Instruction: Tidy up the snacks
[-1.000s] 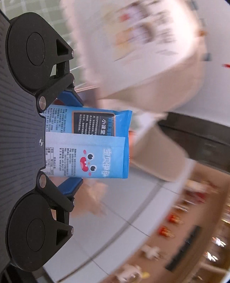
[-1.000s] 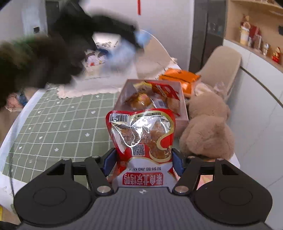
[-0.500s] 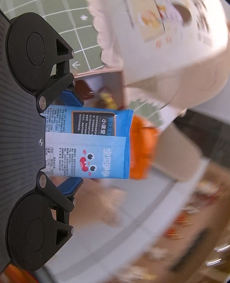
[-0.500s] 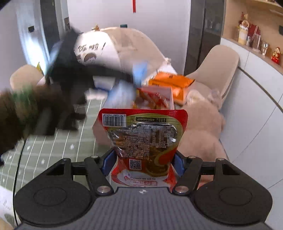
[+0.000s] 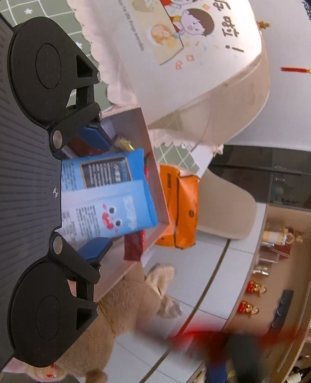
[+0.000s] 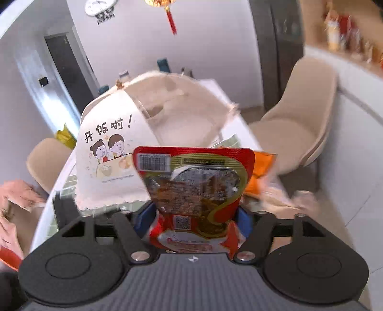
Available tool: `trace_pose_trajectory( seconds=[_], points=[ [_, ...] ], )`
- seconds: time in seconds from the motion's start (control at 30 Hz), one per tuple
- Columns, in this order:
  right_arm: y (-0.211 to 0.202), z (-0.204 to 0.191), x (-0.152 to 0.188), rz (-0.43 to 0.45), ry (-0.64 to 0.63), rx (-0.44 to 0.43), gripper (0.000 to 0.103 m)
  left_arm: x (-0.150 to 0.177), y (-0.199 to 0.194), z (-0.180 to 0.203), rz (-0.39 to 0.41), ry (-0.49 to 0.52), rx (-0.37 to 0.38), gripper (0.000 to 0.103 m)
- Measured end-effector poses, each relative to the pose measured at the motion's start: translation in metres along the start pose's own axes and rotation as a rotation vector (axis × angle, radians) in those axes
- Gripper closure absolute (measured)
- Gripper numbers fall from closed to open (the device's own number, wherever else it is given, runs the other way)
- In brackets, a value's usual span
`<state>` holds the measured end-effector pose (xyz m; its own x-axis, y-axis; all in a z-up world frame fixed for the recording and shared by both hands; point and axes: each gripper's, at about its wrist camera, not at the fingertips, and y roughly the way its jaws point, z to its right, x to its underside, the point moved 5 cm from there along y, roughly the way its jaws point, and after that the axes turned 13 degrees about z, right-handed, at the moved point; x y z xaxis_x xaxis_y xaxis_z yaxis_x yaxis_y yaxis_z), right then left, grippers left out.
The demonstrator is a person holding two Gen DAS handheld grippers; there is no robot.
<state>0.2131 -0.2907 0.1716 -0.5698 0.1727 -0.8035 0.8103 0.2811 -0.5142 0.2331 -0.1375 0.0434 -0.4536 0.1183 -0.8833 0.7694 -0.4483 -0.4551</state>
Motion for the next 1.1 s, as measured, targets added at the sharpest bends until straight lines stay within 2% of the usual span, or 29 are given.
trace_pose_trajectory(
  seconds=[0.1, 0.2, 0.27, 0.33, 0.43, 0.53, 0.63, 0.73, 0.87, 0.93, 1.0, 1.1],
  points=[
    [0.032, 0.005, 0.009, -0.071, 0.076, 0.002, 0.016, 0.008, -0.014, 0.0, -0.012, 0.003, 0.014, 0.017],
    [0.036, 0.014, 0.026, -0.088, 0.164, -0.052, 0.016, 0.012, -0.044, -0.002, 0.013, 0.0, 0.018, 0.017],
    [0.035, 0.018, 0.04, -0.093, 0.187, -0.049, 0.016, 0.017, -0.064, -0.007, 0.022, -0.054, 0.009, 0.017],
    [0.03, 0.017, 0.054, -0.092, 0.172, -0.041, 0.016, 0.025, -0.081, -0.013, 0.017, -0.128, -0.009, 0.018],
    [0.014, 0.008, 0.085, -0.077, 0.076, 0.017, 0.016, 0.045, -0.107, -0.021, 0.0, -0.229, -0.03, 0.018],
    [-0.004, -0.012, 0.123, -0.049, -0.009, 0.06, 0.013, 0.075, -0.13, -0.026, -0.032, -0.279, -0.081, 0.019],
    [-0.022, -0.029, 0.169, -0.021, -0.022, 0.101, 0.004, 0.107, -0.15, -0.03, -0.056, -0.245, -0.141, 0.019],
    [-0.026, -0.047, 0.215, -0.005, -0.037, 0.116, 0.002, 0.133, -0.17, -0.037, -0.062, -0.175, -0.237, 0.019],
    [-0.012, -0.063, 0.261, -0.024, -0.092, 0.177, 0.002, 0.159, -0.18, -0.048, -0.064, -0.156, -0.28, 0.019],
    [-0.004, -0.064, 0.274, -0.054, -0.107, 0.204, 0.001, 0.164, -0.178, -0.051, -0.055, -0.142, -0.309, 0.019],
    [-0.003, -0.067, 0.279, -0.037, -0.153, 0.24, 0.0, 0.164, -0.174, -0.053, -0.029, -0.122, -0.336, 0.019],
    [0.0, -0.064, 0.278, -0.03, -0.158, 0.276, 0.0, 0.162, -0.165, -0.052, -0.016, -0.07, -0.361, 0.018]
  ],
)
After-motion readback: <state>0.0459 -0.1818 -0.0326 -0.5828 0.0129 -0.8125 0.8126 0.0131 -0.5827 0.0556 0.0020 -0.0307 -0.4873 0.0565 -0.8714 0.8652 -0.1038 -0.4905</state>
